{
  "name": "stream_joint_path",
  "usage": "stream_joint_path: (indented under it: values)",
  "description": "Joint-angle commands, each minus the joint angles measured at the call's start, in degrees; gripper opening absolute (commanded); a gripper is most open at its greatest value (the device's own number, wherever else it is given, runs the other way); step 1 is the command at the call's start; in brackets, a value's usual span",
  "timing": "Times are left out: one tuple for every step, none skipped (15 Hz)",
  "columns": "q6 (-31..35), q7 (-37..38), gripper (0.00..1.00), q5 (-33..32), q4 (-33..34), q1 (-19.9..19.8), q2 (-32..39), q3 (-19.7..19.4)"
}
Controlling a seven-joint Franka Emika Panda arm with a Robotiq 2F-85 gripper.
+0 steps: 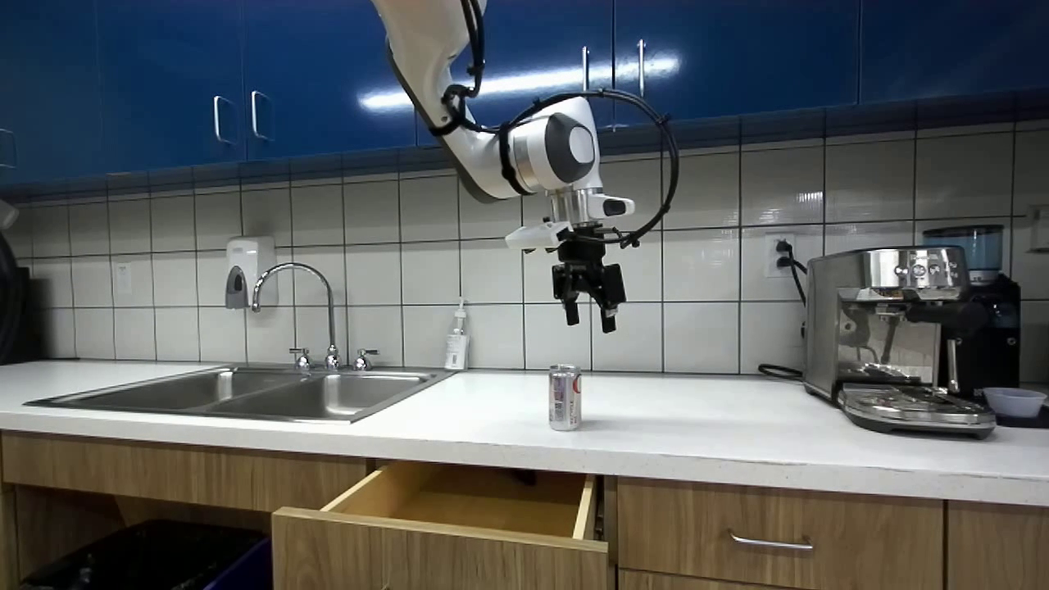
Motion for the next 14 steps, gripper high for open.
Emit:
stream_joint_path:
  values:
    - [-3.43, -2.61, 1.0, 1.77, 5.43, -0.37, 3.51, 0.87]
    - [-3.58, -2.8, 1.0, 1.86, 6.0, -0.33, 4.09, 1.01]
    - [-3.74, -2.87, 1.0, 1.86, 6.55, -0.26, 4.63, 1.15]
    - [-3.95, -3.0, 1.0, 1.98, 7.08, -0.25, 5.14, 1.33]
    - [-4.06, -3.24, 1.0, 2.16, 7.58, -0.21, 5.66, 1.5]
    - [-4.35, -3.42, 1.0, 2.22, 8.13, -0.12, 6.17, 1.62]
    - [-4.64, -3.69, 1.0, 2.41, 8.58, -0.08, 6.6, 1.77]
    - [-4.98, -3.76, 1.0, 2.41, 9.09, -0.03, 7.09, 1.88]
    - [-5.32, -3.84, 1.0, 2.48, 9.64, -0.05, 7.65, 2.03]
    - [-5.65, -3.87, 1.0, 2.45, 10.13, 0.02, 8.09, 2.09]
    - [-5.82, -3.87, 1.0, 2.37, 10.5, 0.12, 8.52, 2.14]
    - [-6.04, -3.89, 1.0, 2.34, 10.87, 0.17, 8.93, 2.16]
    - [-6.31, -3.84, 1.0, 2.24, 11.3, 0.22, 9.48, 2.13]
    - [-6.55, -3.8, 1.0, 2.23, 11.65, 0.23, 9.96, 2.14]
